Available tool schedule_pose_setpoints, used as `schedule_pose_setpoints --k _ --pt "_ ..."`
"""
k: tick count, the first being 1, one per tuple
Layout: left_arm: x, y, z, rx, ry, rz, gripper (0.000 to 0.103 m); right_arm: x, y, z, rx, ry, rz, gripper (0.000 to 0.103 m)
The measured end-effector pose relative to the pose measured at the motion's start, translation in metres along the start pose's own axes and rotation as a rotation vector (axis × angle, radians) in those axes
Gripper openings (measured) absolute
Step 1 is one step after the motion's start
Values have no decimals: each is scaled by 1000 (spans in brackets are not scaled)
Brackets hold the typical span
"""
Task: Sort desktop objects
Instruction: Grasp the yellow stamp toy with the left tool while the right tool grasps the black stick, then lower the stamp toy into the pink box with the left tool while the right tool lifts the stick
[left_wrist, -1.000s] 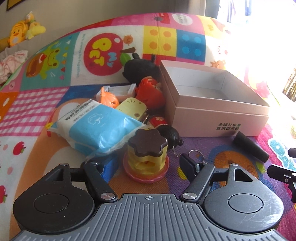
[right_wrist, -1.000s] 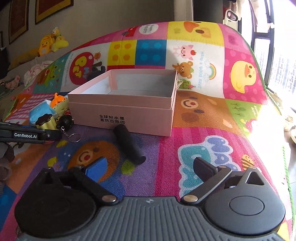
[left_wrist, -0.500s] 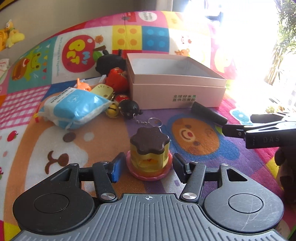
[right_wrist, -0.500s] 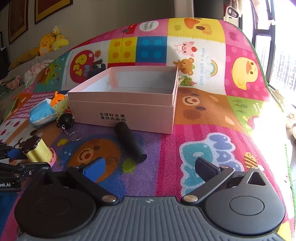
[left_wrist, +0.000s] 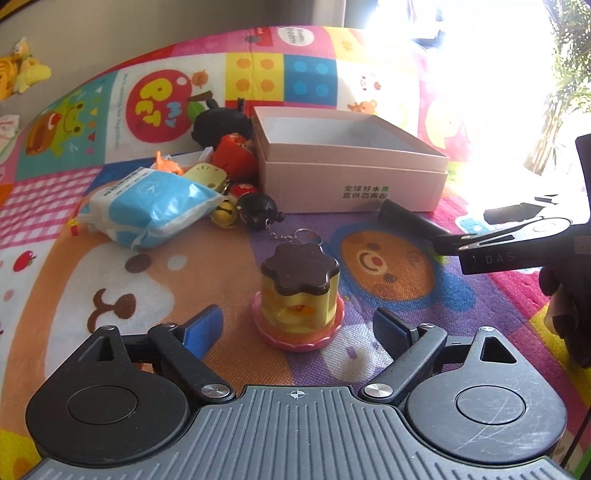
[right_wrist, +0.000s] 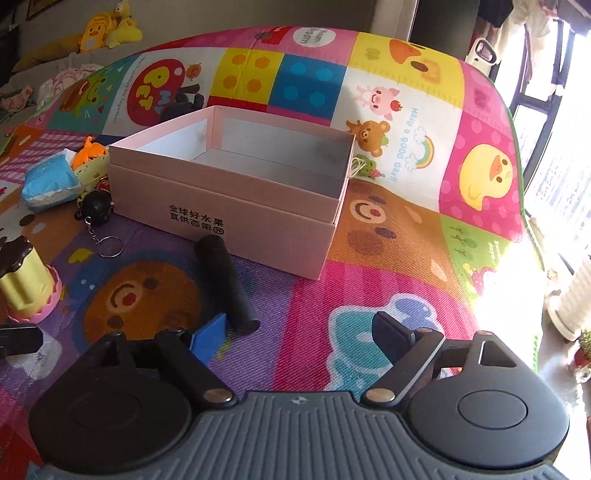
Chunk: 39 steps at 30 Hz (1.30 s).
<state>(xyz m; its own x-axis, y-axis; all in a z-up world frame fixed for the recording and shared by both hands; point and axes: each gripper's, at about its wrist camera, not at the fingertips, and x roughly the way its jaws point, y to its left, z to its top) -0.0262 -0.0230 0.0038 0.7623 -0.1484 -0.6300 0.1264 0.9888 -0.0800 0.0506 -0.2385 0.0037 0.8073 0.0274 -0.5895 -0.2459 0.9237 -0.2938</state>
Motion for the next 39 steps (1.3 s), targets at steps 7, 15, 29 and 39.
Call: schedule_pose_setpoints --k 7,15,29,39 --pt "0 3 0 -19 -6 -13 95 -3 -13 14 170 20 142 89" --pt "-2 6 -1 -39 -14 -20 95 30 5 26 357 139 227 97" --pt "1 1 2 -14 -1 12 93 10 8 20 274 85 208 76" --pt "4 -16 7 80 3 50 61 -63 0 -18 63 54 313 76"
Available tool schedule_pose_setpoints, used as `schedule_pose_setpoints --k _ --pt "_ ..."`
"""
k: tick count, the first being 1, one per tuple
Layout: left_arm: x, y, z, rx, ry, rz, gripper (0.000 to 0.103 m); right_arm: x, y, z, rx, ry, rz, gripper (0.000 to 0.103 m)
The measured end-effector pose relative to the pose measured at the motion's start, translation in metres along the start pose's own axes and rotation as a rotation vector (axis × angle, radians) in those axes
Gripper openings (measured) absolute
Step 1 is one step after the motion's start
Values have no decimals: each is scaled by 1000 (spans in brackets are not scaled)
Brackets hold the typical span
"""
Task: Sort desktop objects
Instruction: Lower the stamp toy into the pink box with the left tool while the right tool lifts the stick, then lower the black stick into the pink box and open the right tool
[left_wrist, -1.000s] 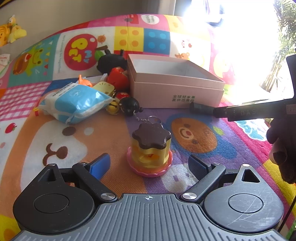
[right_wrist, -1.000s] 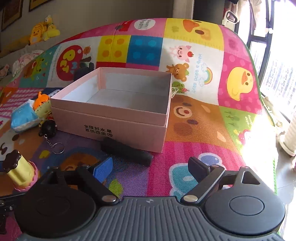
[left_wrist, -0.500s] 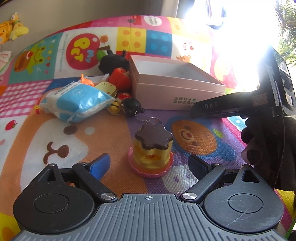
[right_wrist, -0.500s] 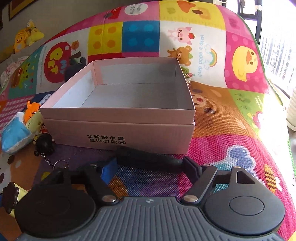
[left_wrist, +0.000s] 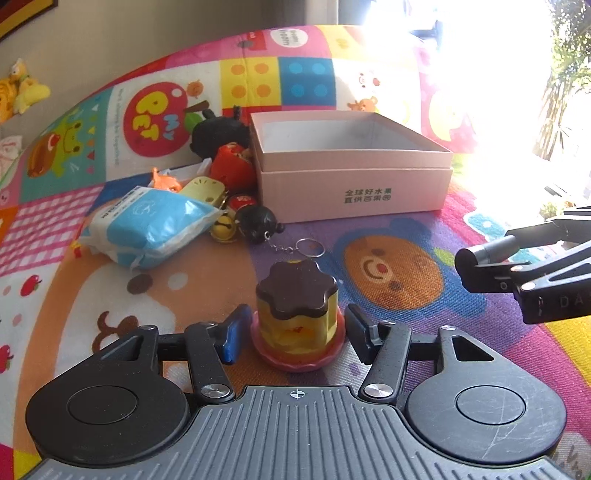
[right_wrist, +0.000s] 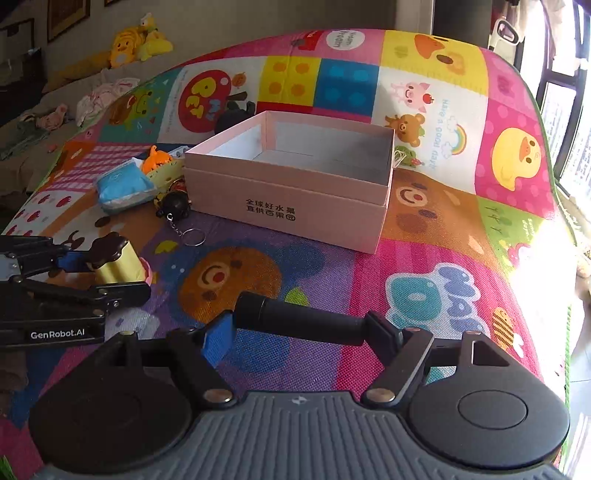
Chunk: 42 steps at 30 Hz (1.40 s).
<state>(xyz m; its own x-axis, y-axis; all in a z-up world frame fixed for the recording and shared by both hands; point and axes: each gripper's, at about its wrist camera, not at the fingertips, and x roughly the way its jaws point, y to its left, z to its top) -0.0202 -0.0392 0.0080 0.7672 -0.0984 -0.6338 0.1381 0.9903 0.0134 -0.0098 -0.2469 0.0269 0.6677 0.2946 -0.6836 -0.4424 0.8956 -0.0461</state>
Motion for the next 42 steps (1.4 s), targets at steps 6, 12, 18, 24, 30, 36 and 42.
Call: schedule_pose_setpoints --k 6,12,18,24,30,36,42 --pt "-22 -11 13 48 -35 -79 61 -46 -6 5 -25 -79 7 76" --pt "-22 -24 100 129 -261 -44 61 -85 -22 40 -11 -267 -32 76" --pt "71 -49 161 112 -114 -128 61 -79 -37 46 13 -278 -63 76" --pt "136 -65 158 107 68 -198 61 -63 -59 36 67 -228 -90 76" --pt "131 -61 156 124 46 -219 64 -47 -63 38 84 -188 -85 76" --pt "67 -23 131 37 -89 -238 85 -36 -57 48 64 -165 -70 76" --pt "3 13 66 25 -188 -86 96 6 -43 110 33 -143 1 76"
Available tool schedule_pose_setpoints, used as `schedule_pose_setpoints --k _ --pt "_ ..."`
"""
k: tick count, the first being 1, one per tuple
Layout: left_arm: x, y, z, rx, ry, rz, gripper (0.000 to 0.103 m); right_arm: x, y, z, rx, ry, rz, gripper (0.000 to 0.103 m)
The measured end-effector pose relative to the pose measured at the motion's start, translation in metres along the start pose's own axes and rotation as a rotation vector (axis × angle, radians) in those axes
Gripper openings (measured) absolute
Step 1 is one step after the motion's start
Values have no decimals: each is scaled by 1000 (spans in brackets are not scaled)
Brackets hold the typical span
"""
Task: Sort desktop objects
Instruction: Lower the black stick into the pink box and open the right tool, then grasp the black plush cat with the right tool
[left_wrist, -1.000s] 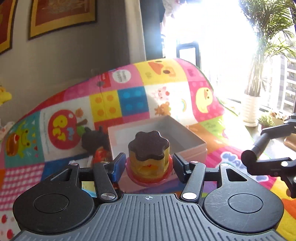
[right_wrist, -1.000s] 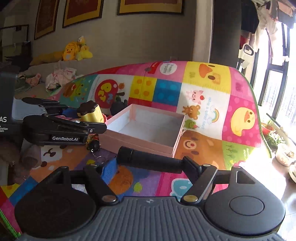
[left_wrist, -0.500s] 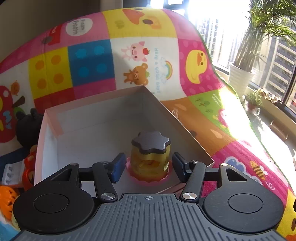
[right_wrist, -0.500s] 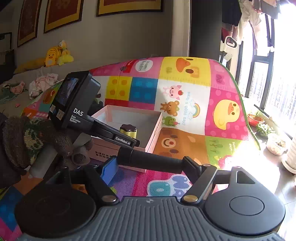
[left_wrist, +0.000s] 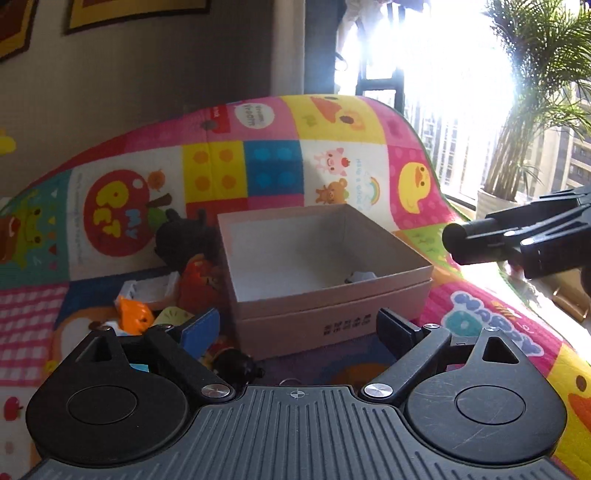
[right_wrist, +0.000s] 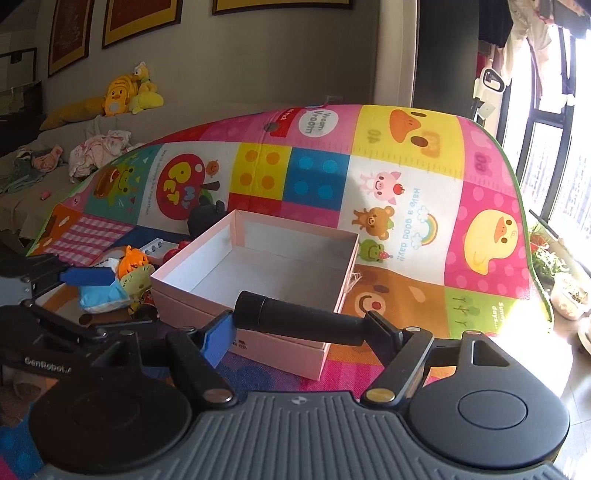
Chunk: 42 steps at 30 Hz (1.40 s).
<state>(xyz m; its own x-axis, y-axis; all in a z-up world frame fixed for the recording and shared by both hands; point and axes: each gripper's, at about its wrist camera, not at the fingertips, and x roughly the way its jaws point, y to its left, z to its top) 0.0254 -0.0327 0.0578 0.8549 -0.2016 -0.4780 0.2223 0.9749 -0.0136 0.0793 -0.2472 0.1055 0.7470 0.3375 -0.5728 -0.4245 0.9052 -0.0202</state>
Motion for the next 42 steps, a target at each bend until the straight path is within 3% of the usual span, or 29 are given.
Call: schedule_pose_setpoints --k 3,6,10,14,17,19,23,26,33,34,36,39,42 --pt "-15 18 -21 -59 6 68 96 53 4 36 36 77 27 76" --pt "-20 38 -35 -125 18 90 96 114 8 58 68 189 -8 76" --pt "-16 58 -45 -192 31 130 96 178 15 63 74 339 -97 76" --pt "-15 68 -51 -251 36 104 97 204 14 57 68 430 -153 76" --pt "-18 70 -53 -273 31 100 98 195 28 69 -1 353 -186 77" --pt "-19 71 -52 -289 21 109 100 184 51 84 -61 253 -149 85" --pt "-21 73 -51 -310 6 118 100 190 103 109 -171 164 -28 88" --pt "-22 76 -52 -324 1 126 100 226 144 121 -222 193 2 88" --pt "-17 84 -56 -359 24 143 100 296 177 111 -325 329 -144 87" --pt "-17 85 -57 -359 22 142 100 301 179 109 -341 342 -154 81" --pt "-18 84 -57 -353 19 136 100 294 181 110 -348 336 -127 68" --pt "-19 79 -57 -326 8 128 100 262 175 124 -300 250 -83 66" --pt "-19 76 -57 -312 7 113 100 197 154 145 -182 148 42 66"
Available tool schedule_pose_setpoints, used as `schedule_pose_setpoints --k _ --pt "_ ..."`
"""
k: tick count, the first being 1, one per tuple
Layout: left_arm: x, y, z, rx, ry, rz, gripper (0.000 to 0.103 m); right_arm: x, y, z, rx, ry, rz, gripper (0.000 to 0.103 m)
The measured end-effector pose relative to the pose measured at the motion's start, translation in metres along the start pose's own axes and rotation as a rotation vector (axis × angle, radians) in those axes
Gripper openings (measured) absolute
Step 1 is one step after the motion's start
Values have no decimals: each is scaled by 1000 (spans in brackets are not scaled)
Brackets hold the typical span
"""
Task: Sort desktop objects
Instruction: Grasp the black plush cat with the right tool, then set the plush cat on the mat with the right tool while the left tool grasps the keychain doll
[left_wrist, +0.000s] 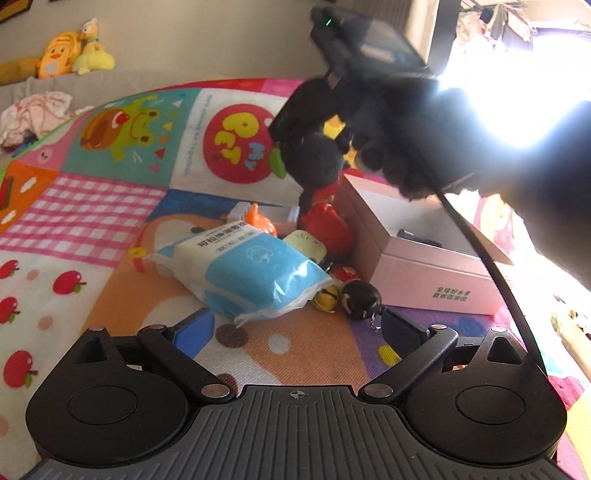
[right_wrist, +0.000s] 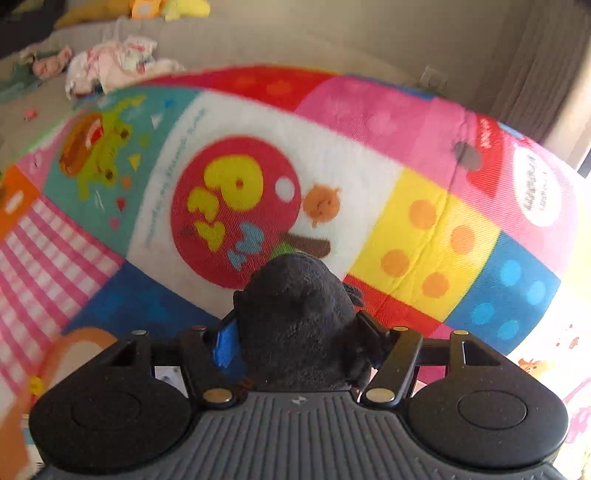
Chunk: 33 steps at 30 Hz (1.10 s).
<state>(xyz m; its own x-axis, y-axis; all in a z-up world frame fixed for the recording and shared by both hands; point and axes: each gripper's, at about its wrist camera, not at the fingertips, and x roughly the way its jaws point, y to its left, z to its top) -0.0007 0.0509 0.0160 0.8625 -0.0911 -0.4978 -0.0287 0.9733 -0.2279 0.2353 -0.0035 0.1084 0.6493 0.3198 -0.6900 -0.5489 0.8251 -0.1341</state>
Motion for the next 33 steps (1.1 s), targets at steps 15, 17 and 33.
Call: schedule_pose_setpoints --k 15,17,33 --pt "0 -6 -1 25 -30 45 100 -192 -61 -178 302 -15 404 66" --pt "-2 -10 -2 48 -42 59 100 -177 -63 -206 387 28 481 66" --pt "4 -37 2 141 -12 76 99 -177 -106 -294 437 -167 127 97"
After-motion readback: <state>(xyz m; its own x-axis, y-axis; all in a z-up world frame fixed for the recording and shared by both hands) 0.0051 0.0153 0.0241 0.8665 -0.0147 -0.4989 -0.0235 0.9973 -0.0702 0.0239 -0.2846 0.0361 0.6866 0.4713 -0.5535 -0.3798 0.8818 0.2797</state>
